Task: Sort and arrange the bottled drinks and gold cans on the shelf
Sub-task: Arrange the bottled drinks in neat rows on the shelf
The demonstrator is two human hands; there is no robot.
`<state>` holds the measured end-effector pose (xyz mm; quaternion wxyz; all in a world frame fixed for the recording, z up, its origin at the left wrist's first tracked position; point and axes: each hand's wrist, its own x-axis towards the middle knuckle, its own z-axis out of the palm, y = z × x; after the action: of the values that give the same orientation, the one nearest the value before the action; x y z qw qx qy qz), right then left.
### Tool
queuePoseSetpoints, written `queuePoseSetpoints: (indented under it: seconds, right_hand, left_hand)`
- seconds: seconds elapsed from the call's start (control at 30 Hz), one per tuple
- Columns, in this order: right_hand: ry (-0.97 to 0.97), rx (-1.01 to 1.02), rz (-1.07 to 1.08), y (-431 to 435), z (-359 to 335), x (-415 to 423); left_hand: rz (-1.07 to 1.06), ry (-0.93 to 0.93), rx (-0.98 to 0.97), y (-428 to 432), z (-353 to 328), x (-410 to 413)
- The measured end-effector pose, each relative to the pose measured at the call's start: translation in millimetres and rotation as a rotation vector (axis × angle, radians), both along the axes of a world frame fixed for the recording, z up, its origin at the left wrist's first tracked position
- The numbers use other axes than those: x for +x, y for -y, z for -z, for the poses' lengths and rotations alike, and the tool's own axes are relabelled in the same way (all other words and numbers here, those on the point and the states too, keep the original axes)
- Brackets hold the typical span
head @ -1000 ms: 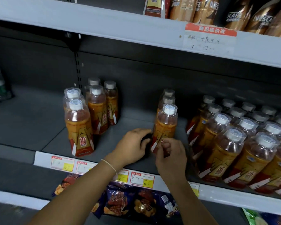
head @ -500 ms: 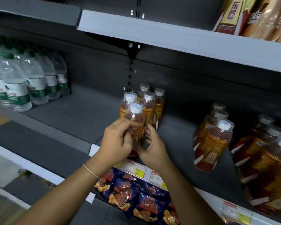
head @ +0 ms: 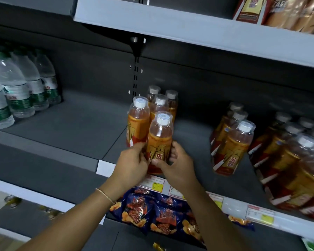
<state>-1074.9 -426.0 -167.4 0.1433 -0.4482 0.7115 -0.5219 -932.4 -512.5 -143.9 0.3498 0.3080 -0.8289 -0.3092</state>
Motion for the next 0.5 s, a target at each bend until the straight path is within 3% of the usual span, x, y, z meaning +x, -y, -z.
queuePoseSetpoints:
  seconds: [0.23,0.5]
  right_hand:
    - [-0.032,0.016,0.088,-62.3,-0.6,-39.9]
    - [0.001,-0.012,0.132,-128.9,2.3,-84.9]
  left_hand:
    - [0.142,0.026,-0.052,-35.2,-5.4,-47.2]
    - [0.164,0.074,0.046,-98.2,-4.2,-103.0]
